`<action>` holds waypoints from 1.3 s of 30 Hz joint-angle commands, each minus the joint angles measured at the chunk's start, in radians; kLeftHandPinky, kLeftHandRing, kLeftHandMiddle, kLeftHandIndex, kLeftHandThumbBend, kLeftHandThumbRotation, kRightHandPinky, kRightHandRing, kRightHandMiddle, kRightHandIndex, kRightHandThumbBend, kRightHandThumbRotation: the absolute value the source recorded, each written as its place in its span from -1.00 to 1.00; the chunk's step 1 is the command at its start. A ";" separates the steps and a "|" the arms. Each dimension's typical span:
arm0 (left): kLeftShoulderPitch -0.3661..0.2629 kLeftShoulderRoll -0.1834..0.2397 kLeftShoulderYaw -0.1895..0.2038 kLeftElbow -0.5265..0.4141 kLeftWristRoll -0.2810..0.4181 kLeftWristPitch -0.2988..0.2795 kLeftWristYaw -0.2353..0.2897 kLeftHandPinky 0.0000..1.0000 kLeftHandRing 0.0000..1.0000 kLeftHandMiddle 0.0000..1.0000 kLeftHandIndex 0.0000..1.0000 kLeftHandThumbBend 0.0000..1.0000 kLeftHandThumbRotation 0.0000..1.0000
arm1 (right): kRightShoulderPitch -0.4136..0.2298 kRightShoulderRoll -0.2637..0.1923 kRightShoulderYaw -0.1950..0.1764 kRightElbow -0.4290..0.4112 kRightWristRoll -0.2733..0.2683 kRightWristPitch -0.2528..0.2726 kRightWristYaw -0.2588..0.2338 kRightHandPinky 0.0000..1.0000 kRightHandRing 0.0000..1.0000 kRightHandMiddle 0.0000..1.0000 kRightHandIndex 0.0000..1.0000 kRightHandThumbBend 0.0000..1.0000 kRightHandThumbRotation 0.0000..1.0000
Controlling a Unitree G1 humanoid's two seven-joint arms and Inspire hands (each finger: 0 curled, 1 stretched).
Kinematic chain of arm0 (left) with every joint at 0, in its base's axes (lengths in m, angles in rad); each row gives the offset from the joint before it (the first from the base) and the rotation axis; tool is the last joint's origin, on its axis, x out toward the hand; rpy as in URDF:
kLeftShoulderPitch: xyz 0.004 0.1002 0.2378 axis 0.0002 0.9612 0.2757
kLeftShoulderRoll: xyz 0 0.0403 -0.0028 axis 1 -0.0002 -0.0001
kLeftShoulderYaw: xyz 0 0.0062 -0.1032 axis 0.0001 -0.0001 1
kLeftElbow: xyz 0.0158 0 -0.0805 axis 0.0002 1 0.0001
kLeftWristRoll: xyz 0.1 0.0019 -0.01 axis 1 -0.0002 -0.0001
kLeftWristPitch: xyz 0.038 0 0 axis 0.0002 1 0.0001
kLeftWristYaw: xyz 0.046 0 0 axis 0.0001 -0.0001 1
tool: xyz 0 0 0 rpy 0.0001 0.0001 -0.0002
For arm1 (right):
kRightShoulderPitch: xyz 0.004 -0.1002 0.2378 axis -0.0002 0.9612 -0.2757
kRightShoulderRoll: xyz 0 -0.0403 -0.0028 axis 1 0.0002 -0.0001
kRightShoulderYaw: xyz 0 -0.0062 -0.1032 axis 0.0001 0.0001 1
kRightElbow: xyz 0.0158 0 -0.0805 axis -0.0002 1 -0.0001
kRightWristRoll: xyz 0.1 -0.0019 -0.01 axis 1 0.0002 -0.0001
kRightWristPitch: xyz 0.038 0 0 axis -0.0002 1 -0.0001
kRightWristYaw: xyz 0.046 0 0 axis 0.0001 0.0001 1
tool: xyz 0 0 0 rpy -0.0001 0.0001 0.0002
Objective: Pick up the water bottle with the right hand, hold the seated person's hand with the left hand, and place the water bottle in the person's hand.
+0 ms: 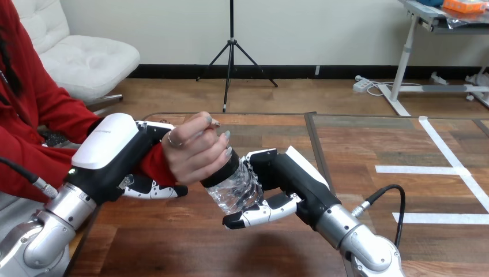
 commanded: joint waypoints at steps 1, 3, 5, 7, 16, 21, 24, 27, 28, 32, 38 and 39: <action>-0.073 -0.072 -0.008 -0.044 -0.010 -0.016 0.001 -0.29 -0.17 -0.04 -0.02 0.43 -1.00 | -0.042 0.015 0.008 -0.102 0.011 0.010 -0.002 -0.08 0.06 0.18 0.22 1.00 -0.64; -0.073 -0.072 -0.007 -0.044 -0.012 -0.016 -0.003 -0.29 -0.17 -0.03 -0.02 0.43 -1.00 | -0.041 0.011 0.009 -0.106 0.007 0.023 -0.003 -0.02 0.12 0.23 0.29 1.00 -0.57; -0.072 -0.071 -0.006 -0.044 -0.014 -0.015 -0.008 -0.29 -0.17 -0.03 -0.02 0.43 -1.00 | -0.039 0.003 0.010 -0.107 -0.003 0.031 -0.009 0.03 0.17 0.27 0.34 1.00 -0.50; -0.072 -0.071 -0.005 -0.043 -0.014 -0.016 -0.009 -0.28 -0.16 -0.03 -0.02 0.43 -0.99 | -0.037 -0.003 0.011 -0.106 -0.010 0.037 -0.014 0.07 0.21 0.30 0.40 1.00 -0.41; -0.071 -0.070 -0.002 -0.035 -0.016 -0.024 -0.010 -0.27 -0.15 -0.02 -0.01 0.44 -0.99 | -0.024 -0.022 0.003 -0.105 -0.029 0.079 -0.033 0.12 0.24 0.32 0.50 1.00 -0.22; -0.071 -0.071 0.000 -0.032 -0.024 -0.028 -0.020 -0.24 -0.13 0.00 0.00 0.48 -0.98 | -0.016 -0.031 -0.004 -0.105 -0.032 0.098 -0.037 0.13 0.25 0.32 0.53 1.00 -0.13; -0.070 -0.070 0.002 -0.031 -0.028 -0.029 -0.027 -0.21 -0.11 0.01 0.02 0.54 -0.92 | -0.014 -0.037 -0.007 -0.098 -0.029 0.099 -0.037 0.14 0.25 0.32 0.53 1.00 -0.10; -0.069 -0.068 0.003 -0.033 -0.030 -0.025 -0.032 -0.15 -0.06 0.05 0.08 0.63 -0.80 | -0.011 -0.044 -0.012 -0.091 -0.024 0.100 -0.035 0.12 0.24 0.31 0.53 1.00 -0.09; -0.068 -0.066 0.004 -0.034 -0.030 -0.022 -0.034 -0.14 -0.05 0.06 0.09 0.64 -0.77 | -0.010 -0.047 -0.014 -0.089 -0.020 0.104 -0.031 0.12 0.24 0.31 0.53 1.00 -0.09; -0.066 -0.061 0.005 -0.039 -0.028 -0.013 -0.036 -0.04 0.03 0.13 0.18 0.75 -0.59 | -0.005 -0.057 -0.019 -0.089 -0.009 0.117 -0.023 0.11 0.22 0.30 0.52 1.00 -0.09; -0.064 -0.055 0.007 -0.043 -0.023 -0.002 -0.040 0.10 0.16 0.25 0.33 0.94 -0.30 | -0.002 -0.072 -0.025 -0.075 0.008 0.107 -0.011 0.04 0.18 0.28 0.49 1.00 -0.09; -0.063 -0.054 0.007 -0.043 -0.023 -0.001 -0.042 0.12 0.18 0.27 0.35 0.95 -0.27 | -0.002 -0.073 -0.025 -0.072 0.010 0.104 -0.010 0.03 0.17 0.27 0.49 1.00 -0.08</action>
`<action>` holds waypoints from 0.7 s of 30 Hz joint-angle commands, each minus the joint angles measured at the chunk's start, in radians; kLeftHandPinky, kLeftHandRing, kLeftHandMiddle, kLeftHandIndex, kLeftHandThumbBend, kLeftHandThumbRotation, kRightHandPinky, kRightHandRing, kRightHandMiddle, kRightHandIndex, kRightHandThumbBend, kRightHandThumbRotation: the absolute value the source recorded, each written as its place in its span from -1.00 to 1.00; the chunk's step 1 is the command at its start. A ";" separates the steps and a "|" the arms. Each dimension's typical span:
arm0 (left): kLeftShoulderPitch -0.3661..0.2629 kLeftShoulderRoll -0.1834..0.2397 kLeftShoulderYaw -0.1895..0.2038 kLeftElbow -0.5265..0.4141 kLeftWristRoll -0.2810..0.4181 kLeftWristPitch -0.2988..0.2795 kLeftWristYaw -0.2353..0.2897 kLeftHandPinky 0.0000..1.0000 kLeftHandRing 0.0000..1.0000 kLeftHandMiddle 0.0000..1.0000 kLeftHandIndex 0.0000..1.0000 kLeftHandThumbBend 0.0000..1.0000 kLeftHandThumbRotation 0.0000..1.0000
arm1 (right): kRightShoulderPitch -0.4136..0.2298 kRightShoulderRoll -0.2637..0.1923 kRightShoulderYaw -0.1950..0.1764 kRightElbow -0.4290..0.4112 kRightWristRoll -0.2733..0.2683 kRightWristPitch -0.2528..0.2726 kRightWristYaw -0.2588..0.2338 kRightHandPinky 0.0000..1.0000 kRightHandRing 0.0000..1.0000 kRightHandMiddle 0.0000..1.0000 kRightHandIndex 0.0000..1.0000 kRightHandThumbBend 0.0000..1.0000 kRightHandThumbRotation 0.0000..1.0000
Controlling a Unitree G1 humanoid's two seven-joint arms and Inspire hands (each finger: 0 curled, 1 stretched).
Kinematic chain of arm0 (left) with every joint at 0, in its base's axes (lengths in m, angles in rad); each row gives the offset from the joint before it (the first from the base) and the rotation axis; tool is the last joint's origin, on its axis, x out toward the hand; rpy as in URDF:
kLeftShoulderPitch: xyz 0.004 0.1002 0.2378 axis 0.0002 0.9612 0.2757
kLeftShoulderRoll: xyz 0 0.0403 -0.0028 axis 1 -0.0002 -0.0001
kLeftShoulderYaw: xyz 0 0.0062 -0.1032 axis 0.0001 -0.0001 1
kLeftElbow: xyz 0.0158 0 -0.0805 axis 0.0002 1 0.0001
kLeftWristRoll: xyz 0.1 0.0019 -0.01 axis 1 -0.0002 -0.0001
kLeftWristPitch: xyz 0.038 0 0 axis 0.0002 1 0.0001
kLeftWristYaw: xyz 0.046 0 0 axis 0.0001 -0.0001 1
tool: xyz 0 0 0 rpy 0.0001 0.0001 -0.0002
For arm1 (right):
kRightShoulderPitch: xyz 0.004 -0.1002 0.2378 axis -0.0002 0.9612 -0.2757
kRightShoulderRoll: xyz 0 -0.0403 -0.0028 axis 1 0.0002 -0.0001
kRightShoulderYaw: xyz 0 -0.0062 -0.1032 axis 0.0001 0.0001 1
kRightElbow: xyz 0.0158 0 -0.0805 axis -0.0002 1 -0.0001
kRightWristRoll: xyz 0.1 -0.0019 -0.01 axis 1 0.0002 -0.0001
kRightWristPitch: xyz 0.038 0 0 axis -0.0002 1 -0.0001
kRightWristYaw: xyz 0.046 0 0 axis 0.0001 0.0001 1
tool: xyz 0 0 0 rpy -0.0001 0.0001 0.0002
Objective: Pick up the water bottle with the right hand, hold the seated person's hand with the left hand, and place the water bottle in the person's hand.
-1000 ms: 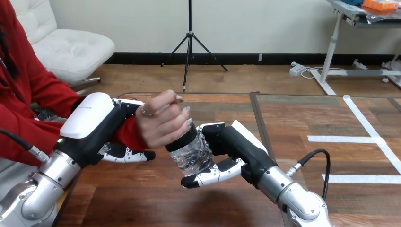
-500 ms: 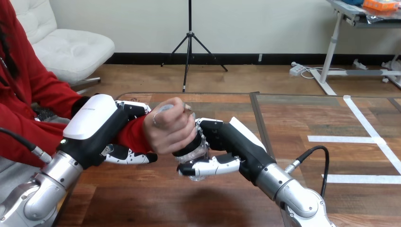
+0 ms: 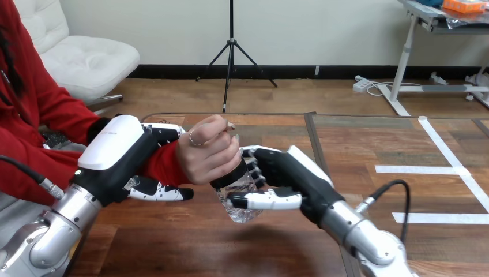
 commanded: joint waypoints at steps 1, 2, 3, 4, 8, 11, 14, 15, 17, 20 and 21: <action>-0.062 -0.033 0.003 -0.046 -0.011 -0.001 -0.007 0.14 0.20 0.28 0.37 0.96 -0.24 | -0.014 -0.021 -0.028 -0.007 0.029 -0.015 0.008 0.02 0.16 0.27 0.49 1.00 -0.08; -0.061 -0.031 0.003 -0.047 -0.009 0.001 -0.007 0.16 0.23 0.32 0.40 0.97 -0.21 | -0.013 -0.022 -0.028 -0.006 0.032 -0.016 0.009 0.00 0.14 0.26 0.48 1.00 -0.08; -0.061 -0.030 0.003 -0.048 -0.008 0.002 -0.006 0.20 0.27 0.37 0.45 0.98 -0.15 | -0.012 -0.023 -0.028 -0.006 0.034 -0.016 0.010 -0.02 0.12 0.24 0.47 1.00 -0.08; -0.059 -0.028 0.003 -0.050 -0.005 0.004 -0.004 0.21 0.29 0.38 0.47 0.99 -0.13 | -0.010 -0.026 -0.030 -0.006 0.037 -0.016 0.011 -0.03 0.11 0.24 0.47 1.00 -0.07; -0.056 -0.024 0.002 -0.057 0.002 0.008 -0.002 0.29 0.40 0.51 0.60 1.00 -0.03 | -0.006 -0.032 -0.032 -0.006 0.045 -0.015 0.016 -0.07 0.07 0.21 0.45 1.00 -0.06; -0.055 -0.020 0.000 -0.064 0.012 0.015 0.000 0.43 0.54 0.63 0.74 1.00 0.01 | -0.003 -0.037 -0.033 -0.005 0.048 -0.017 0.020 -0.10 0.04 0.18 0.43 1.00 -0.05; -0.052 -0.017 -0.001 -0.071 0.016 0.025 -0.006 0.53 0.63 0.71 0.82 1.00 0.02 | 0.001 -0.040 -0.035 -0.003 0.054 -0.020 0.023 -0.11 0.03 0.17 0.42 1.00 -0.05; -0.051 -0.017 -0.001 -0.073 0.016 0.028 -0.008 0.57 0.66 0.73 0.85 1.00 0.03 | 0.001 -0.041 -0.035 -0.003 0.055 -0.020 0.023 -0.12 0.02 0.17 0.42 1.00 -0.04; -0.048 -0.013 -0.002 -0.081 0.019 0.037 -0.015 0.66 0.72 0.79 0.90 1.00 0.04 | 0.005 -0.043 -0.035 -0.005 0.058 -0.016 0.023 -0.13 0.01 0.16 0.41 1.00 -0.04; -0.044 -0.007 -0.003 -0.090 0.030 0.046 -0.010 0.82 0.84 0.88 0.96 1.00 0.09 | 0.010 -0.046 -0.035 -0.011 0.059 -0.010 0.022 -0.14 0.00 0.15 0.39 1.00 -0.04; -0.043 -0.006 -0.003 -0.092 0.032 0.048 -0.009 0.85 0.86 0.90 0.97 1.00 0.11 | 0.011 -0.047 -0.034 -0.012 0.059 -0.009 0.022 -0.15 0.00 0.14 0.39 1.00 -0.04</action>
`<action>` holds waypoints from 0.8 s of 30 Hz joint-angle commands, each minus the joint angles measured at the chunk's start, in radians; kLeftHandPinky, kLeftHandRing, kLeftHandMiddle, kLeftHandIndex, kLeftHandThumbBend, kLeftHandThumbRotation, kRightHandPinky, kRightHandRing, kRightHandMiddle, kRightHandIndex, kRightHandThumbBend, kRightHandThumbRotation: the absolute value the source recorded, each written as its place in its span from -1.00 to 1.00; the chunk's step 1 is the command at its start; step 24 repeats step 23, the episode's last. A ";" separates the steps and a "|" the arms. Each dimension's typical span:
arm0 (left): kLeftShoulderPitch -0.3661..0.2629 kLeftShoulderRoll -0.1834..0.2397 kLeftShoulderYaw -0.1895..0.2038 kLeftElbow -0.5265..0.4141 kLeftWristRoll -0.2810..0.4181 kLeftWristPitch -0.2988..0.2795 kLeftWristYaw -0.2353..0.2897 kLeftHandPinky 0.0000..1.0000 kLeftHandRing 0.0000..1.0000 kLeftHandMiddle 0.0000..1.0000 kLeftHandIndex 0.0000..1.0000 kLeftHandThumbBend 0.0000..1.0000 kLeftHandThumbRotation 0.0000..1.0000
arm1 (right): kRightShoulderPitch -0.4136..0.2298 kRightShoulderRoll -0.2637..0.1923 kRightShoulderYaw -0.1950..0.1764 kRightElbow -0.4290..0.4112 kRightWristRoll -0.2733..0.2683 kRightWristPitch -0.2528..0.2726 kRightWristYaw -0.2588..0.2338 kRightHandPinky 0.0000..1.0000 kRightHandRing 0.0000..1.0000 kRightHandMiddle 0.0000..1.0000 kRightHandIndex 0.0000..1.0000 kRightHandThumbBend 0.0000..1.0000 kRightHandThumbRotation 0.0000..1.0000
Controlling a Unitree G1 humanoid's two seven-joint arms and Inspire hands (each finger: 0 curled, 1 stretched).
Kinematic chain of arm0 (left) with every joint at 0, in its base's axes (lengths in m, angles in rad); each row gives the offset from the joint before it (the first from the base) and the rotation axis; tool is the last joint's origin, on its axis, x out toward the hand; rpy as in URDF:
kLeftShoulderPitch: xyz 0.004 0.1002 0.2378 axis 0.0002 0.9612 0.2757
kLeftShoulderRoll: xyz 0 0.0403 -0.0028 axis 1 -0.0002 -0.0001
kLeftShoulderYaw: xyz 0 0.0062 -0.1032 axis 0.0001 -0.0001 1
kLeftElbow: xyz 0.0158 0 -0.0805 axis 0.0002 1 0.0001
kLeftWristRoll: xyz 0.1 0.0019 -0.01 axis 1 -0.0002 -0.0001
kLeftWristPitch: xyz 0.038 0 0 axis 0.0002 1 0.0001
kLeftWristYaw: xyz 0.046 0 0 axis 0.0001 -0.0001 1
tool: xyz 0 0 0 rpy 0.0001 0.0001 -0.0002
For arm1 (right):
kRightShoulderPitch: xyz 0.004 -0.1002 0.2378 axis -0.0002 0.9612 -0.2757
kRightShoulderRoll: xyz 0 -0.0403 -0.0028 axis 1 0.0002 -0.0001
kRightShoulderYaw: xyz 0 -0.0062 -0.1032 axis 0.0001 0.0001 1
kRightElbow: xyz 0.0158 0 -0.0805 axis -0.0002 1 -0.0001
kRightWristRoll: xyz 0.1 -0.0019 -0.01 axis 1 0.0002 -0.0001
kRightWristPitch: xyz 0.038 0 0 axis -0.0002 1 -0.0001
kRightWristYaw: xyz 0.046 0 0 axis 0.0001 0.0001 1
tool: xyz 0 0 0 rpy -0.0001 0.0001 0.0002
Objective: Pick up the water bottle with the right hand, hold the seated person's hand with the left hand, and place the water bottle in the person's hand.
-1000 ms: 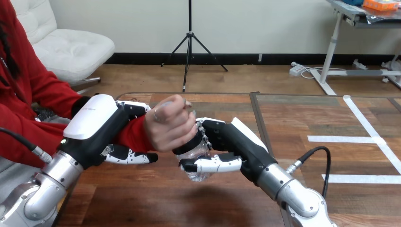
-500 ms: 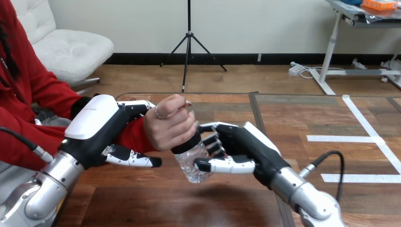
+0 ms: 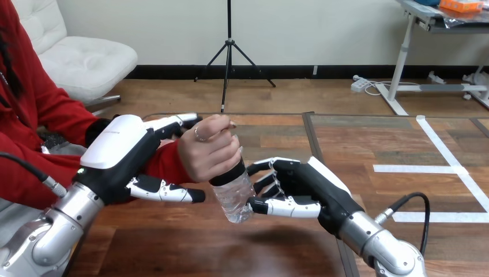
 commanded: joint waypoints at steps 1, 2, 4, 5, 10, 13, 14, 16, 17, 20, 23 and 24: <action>-0.040 -0.004 -0.003 -0.067 0.020 0.012 0.004 0.87 0.88 0.91 0.97 1.00 0.12 | -0.027 -0.005 -0.020 -0.024 0.020 -0.009 0.004 -0.15 -0.01 0.14 0.38 1.00 -0.04; -0.038 -0.002 -0.003 -0.070 0.022 0.014 0.005 0.90 0.90 0.93 0.98 1.00 0.13 | -0.026 -0.005 -0.020 -0.025 0.021 -0.009 0.005 -0.15 -0.01 0.14 0.38 1.00 -0.04; -0.034 0.002 -0.003 -0.079 0.030 0.022 0.009 0.93 0.94 0.96 0.99 1.00 0.15 | -0.024 -0.007 -0.020 -0.026 0.025 -0.009 0.007 -0.16 -0.01 0.13 0.37 1.00 -0.04; -0.033 0.003 -0.003 -0.082 0.035 0.025 0.011 0.95 0.95 0.97 0.99 1.00 0.17 | -0.023 -0.007 -0.020 -0.026 0.026 -0.009 0.009 -0.16 -0.02 0.12 0.36 1.00 -0.05; -0.025 0.009 -0.002 -0.102 0.057 0.050 0.014 0.99 0.99 0.99 1.00 1.00 0.26 | -0.016 -0.013 -0.021 -0.029 0.031 -0.013 0.013 -0.18 -0.04 0.09 0.33 1.00 -0.05; -0.020 0.010 0.000 -0.111 0.062 0.058 0.014 0.99 0.99 1.00 1.00 1.00 0.28 | -0.011 -0.014 -0.023 -0.033 0.035 -0.012 0.016 -0.18 -0.05 0.08 0.31 1.00 -0.05; -0.018 0.011 0.000 -0.113 0.064 0.059 0.016 1.00 1.00 1.00 1.00 1.00 0.30 | -0.010 -0.014 -0.024 -0.034 0.037 -0.012 0.017 -0.18 -0.06 0.07 0.31 1.00 -0.06; -0.013 0.012 0.003 -0.119 0.067 0.064 0.021 1.00 1.00 1.00 1.00 1.00 0.32 | -0.006 -0.013 -0.026 -0.038 0.044 -0.013 0.022 -0.19 -0.06 0.06 0.31 1.00 -0.06; -0.011 0.012 0.004 -0.121 0.068 0.066 0.023 1.00 1.00 1.00 1.00 1.00 0.37 | -0.004 -0.013 -0.027 -0.039 0.048 -0.013 0.024 -0.18 -0.06 0.06 0.30 1.00 -0.06; -0.005 0.012 0.007 -0.127 0.072 0.070 0.030 1.00 1.00 1.00 1.00 1.00 0.42 | 0.003 -0.015 -0.029 -0.047 0.054 -0.013 0.027 -0.18 -0.06 0.06 0.30 1.00 -0.04; 0.001 0.014 0.008 -0.133 0.076 0.074 0.036 1.00 1.00 1.00 1.00 1.00 0.47 | 0.012 -0.017 -0.029 -0.058 0.061 -0.008 0.028 -0.18 -0.06 0.06 0.30 1.00 -0.02; 0.001 0.014 0.008 -0.133 0.076 0.074 0.036 1.00 1.00 1.00 1.00 1.00 0.47 | 0.012 -0.017 -0.029 -0.058 0.061 -0.008 0.028 -0.18 -0.06 0.06 0.30 1.00 -0.02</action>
